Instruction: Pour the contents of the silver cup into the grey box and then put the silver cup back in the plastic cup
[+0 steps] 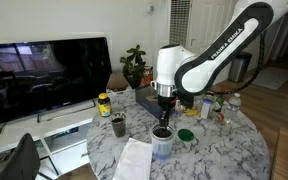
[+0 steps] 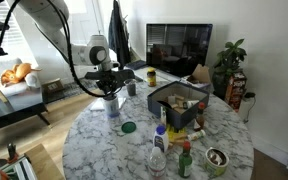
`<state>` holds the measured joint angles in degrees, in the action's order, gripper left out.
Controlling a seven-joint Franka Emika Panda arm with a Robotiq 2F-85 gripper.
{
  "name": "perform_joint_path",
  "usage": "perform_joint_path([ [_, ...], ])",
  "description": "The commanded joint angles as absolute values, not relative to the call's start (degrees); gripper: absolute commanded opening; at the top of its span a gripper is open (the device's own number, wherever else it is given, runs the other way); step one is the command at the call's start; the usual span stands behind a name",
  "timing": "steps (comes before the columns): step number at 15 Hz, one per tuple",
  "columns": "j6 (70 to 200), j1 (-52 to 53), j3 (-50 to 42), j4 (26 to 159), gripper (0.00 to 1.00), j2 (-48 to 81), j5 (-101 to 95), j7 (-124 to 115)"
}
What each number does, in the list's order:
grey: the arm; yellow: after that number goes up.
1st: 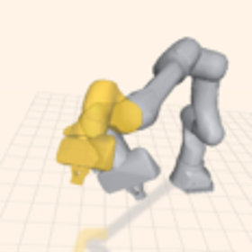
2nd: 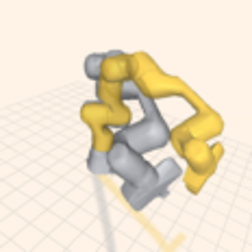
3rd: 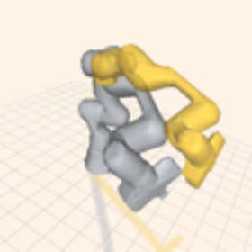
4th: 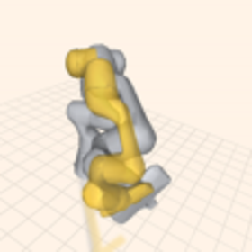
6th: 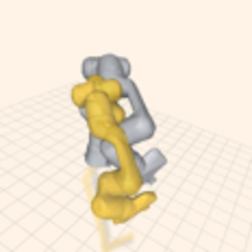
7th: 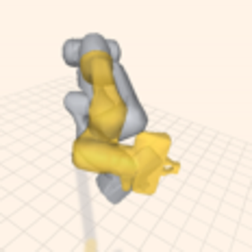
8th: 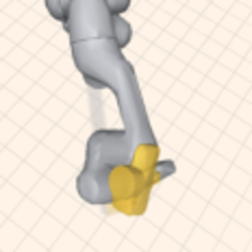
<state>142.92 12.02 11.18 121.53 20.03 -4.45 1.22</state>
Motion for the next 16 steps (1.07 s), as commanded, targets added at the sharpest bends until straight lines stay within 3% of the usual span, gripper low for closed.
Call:
perform_joint_path([
  [1,138.65,11.57,14.10,122.76,0.77,18.35,-2.59,9.06],
  [4,139.33,12.20,14.38,122.64,1.00,18.58,-4.12,10.86],
  [9,140.58,12.43,14.12,121.94,1.00,20.39,-5.54,13.67],
  [16,143.88,12.70,13.57,121.08,0.91,22.70,-7.42,14.54],
])
